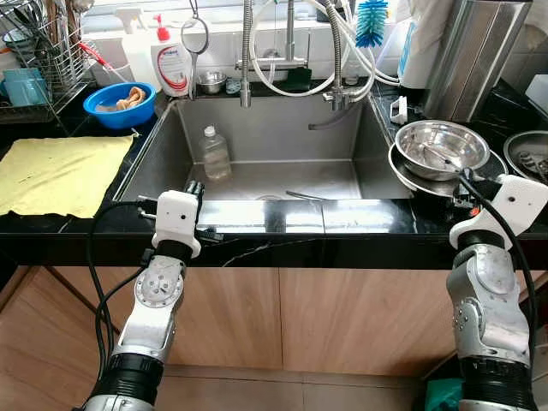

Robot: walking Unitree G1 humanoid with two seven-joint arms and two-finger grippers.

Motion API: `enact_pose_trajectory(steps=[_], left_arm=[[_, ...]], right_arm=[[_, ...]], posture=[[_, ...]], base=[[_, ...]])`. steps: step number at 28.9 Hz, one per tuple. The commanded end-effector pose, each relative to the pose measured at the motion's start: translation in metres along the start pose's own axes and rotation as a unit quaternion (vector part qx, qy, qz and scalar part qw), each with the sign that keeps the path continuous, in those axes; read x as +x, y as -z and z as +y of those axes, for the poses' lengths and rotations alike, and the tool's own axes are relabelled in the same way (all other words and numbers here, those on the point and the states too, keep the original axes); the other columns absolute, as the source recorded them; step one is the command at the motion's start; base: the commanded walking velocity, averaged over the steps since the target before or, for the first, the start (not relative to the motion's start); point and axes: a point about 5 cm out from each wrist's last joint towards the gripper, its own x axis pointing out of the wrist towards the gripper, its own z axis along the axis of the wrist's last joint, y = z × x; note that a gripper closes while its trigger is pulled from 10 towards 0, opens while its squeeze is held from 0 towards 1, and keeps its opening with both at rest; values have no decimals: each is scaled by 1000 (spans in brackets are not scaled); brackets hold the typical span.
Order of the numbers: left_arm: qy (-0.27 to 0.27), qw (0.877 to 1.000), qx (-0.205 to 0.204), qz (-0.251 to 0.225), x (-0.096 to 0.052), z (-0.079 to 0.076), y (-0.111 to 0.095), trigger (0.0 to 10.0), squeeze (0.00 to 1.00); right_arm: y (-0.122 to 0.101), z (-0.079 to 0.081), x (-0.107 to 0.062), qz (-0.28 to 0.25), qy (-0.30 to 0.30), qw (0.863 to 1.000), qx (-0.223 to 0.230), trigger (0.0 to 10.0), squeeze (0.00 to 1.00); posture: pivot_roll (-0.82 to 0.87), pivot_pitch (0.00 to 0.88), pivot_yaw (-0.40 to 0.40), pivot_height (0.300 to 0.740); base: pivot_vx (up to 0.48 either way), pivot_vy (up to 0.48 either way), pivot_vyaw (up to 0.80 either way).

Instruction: Kitchen organization

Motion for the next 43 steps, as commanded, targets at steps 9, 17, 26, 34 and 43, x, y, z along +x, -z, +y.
enact_pose_trajectory(steps=[9,17,26,34,43], left_arm=[[0,1000,11,-2,1,3,-2,10000,0],[5,1000,18,-1,0,3,-1,10000,0],[4,1000,17,0,-1,3,-1,10000,0],[2,1000,17,0,0,3,-1,10000,0],[2,1000,15,0,0,2,-1,10000,0]], right_arm=[[-6,12,4,-15,-18,1000,3,0,0],[-15,21,4,-39,-37,999,-5,6902,0],[-25,32,3,-70,-60,996,-21,10000,0],[-48,48,2,-125,-106,986,-34,10000,0],[-50,109,-13,-75,-336,938,-24,10000,0]], posture=[[-218,0,58,731],[-216,0,58,731],[-215,0,58,731],[-217,0,58,731],[-221,0,57,731]], base=[[0,0,0],[0,0,0],[0,0,0],[0,0,0],[0,0,0]])
